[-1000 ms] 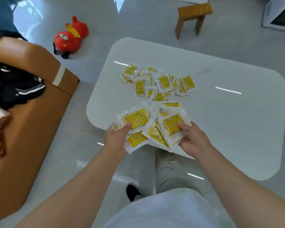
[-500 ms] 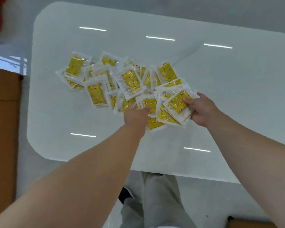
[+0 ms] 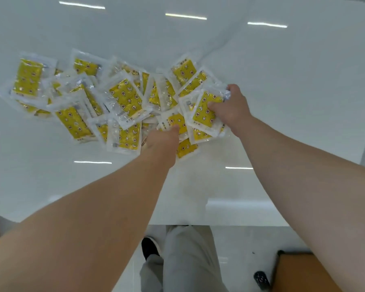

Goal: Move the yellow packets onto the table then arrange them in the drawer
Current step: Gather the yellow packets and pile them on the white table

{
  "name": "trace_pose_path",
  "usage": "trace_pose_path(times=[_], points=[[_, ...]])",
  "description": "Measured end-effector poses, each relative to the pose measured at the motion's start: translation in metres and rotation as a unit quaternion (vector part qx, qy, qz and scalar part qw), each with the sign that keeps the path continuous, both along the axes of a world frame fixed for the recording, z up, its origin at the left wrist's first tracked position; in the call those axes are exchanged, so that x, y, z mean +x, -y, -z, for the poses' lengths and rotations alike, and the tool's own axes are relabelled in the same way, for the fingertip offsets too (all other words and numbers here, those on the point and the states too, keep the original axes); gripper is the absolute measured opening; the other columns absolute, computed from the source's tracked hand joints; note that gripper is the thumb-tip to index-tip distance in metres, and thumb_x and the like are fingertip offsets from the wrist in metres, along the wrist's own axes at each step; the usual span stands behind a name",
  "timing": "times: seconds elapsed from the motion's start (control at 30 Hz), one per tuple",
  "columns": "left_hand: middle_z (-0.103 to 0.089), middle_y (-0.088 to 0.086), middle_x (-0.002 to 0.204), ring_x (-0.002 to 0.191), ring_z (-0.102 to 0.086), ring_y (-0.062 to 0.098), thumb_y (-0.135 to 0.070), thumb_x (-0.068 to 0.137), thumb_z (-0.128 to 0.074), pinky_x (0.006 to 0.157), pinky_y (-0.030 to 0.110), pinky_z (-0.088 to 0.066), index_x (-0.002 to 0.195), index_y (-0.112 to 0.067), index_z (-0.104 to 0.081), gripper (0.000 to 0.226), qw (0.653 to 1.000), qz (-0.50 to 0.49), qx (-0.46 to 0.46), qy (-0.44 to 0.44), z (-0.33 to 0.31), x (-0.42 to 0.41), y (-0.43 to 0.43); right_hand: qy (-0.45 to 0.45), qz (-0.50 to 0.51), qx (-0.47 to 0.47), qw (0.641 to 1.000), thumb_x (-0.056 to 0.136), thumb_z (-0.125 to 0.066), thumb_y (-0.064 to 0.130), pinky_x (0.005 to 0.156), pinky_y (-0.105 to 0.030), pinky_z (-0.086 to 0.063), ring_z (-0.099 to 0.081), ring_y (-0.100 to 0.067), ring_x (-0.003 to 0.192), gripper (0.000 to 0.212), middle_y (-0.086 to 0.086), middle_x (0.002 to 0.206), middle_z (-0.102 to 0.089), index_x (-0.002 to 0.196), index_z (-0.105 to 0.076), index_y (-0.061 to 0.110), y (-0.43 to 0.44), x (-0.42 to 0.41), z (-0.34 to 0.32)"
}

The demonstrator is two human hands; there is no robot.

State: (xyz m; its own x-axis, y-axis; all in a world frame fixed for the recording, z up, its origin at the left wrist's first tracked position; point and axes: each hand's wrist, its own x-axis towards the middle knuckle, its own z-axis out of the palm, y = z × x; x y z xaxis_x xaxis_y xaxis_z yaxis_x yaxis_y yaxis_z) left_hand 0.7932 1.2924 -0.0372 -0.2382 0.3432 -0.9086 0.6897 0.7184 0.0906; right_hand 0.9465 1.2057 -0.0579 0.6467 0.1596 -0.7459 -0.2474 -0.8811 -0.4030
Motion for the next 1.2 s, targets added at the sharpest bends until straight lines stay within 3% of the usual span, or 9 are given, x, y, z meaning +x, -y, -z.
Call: trace_pose_path(times=[0.07,0.13,0.17,0.23,0.4,0.57,0.87,1.03,1.2], points=[[-0.059,0.006,0.125,0.119,-0.056,0.034,-0.054,0.088,-0.068,0.091,0.029,-0.052,0.131,-0.016,-0.052,0.06,1.0,-0.017,-0.002,0.014,-0.003,-0.002,0.0,0.017,-0.057,-0.056,0.997,0.083,-0.075,0.042,0.105,-0.044,-0.046,-0.051,-0.028,0.124,0.078,-0.008,0.141,-0.039,0.148,-0.035,0.027,-0.002,-0.006,0.002],[-0.056,0.01,0.139,0.127,-0.053,0.033,-0.045,0.098,-0.058,0.069,0.005,-0.045,0.142,-0.014,-0.05,0.054,0.996,-0.081,0.001,0.038,-0.002,-0.004,-0.005,0.035,-0.1,-0.11,0.988,0.081,-0.072,0.05,0.109,-0.049,-0.04,-0.043,-0.031,0.134,0.087,-0.008,0.146,-0.034,0.153,-0.028,0.028,-0.004,-0.012,0.002],[-0.053,0.01,0.141,0.129,-0.052,0.033,-0.042,0.098,-0.06,0.074,0.003,-0.045,0.145,-0.014,-0.046,0.056,0.996,-0.087,-0.006,0.033,-0.003,-0.005,-0.007,0.038,-0.109,-0.13,0.985,0.08,-0.071,0.053,0.11,-0.05,-0.038,-0.038,-0.031,0.137,0.091,-0.008,0.149,-0.033,0.155,-0.024,0.028,-0.004,-0.015,0.001],[-0.053,0.006,0.138,0.126,-0.051,0.033,-0.043,0.088,-0.074,0.1,0.027,-0.046,0.146,-0.015,-0.044,0.071,0.998,-0.031,-0.041,0.029,-0.016,-0.006,-0.012,0.033,-0.104,-0.15,0.983,0.08,-0.07,0.055,0.111,-0.051,-0.034,-0.033,-0.032,0.141,0.098,-0.008,0.153,-0.03,0.158,-0.017,0.028,-0.003,-0.019,-0.003],[-0.057,0.004,0.129,0.114,-0.054,0.029,-0.034,0.086,-0.079,0.094,0.041,-0.048,0.141,-0.015,-0.051,0.064,0.997,0.001,-0.061,0.04,-0.053,-0.038,-0.024,0.024,-0.108,-0.182,0.977,0.086,-0.066,0.051,0.114,-0.05,-0.03,-0.029,-0.033,0.145,0.093,-0.01,0.156,-0.027,0.159,-0.014,0.026,0.0,-0.037,-0.034],[-0.066,0.004,0.106,0.093,-0.066,0.022,-0.029,0.094,-0.07,0.089,0.039,-0.057,0.109,-0.014,-0.066,0.022,0.99,-0.03,-0.076,0.112,-0.118,-0.093,-0.029,-0.004,-0.102,-0.168,0.981,0.089,-0.063,0.033,0.111,-0.049,-0.039,-0.039,-0.035,0.136,0.071,-0.014,0.149,-0.037,0.152,-0.032,0.02,-0.018,-0.077,-0.081],[-0.07,0.005,0.103,0.087,-0.069,0.023,-0.024,0.099,-0.063,0.088,0.038,-0.057,0.101,-0.014,-0.064,0.011,0.982,-0.145,0.016,0.12,-0.256,-0.23,-0.007,-0.057,-0.182,-0.045,0.981,0.084,-0.066,0.031,0.104,-0.048,-0.048,-0.052,-0.039,0.126,0.066,-0.017,0.142,-0.05,0.144,-0.044,0.014,-0.066,-0.194,-0.178],[-0.068,0.005,0.099,0.082,-0.066,0.021,-0.023,0.098,-0.062,0.073,0.034,-0.054,0.112,-0.01,-0.063,0.019,0.946,-0.289,0.085,0.122,-0.303,-0.301,0.05,-0.064,-0.353,0.033,0.933,0.089,-0.065,0.03,0.09,-0.037,-0.047,-0.054,-0.035,0.122,0.057,-0.015,0.137,-0.053,0.141,-0.047,0.016,-0.059,-0.272,-0.232],[-0.068,0.006,0.098,0.079,-0.067,0.02,-0.02,0.097,-0.062,0.065,0.03,-0.053,0.101,-0.013,-0.063,0.008,0.875,-0.438,0.157,0.136,-0.331,-0.361,0.131,-0.08,-0.48,0.097,0.868,0.091,-0.065,0.031,0.087,-0.033,-0.047,-0.06,-0.031,0.111,0.051,-0.014,0.129,-0.06,0.137,-0.051,0.014,-0.021,-0.35,-0.272]])
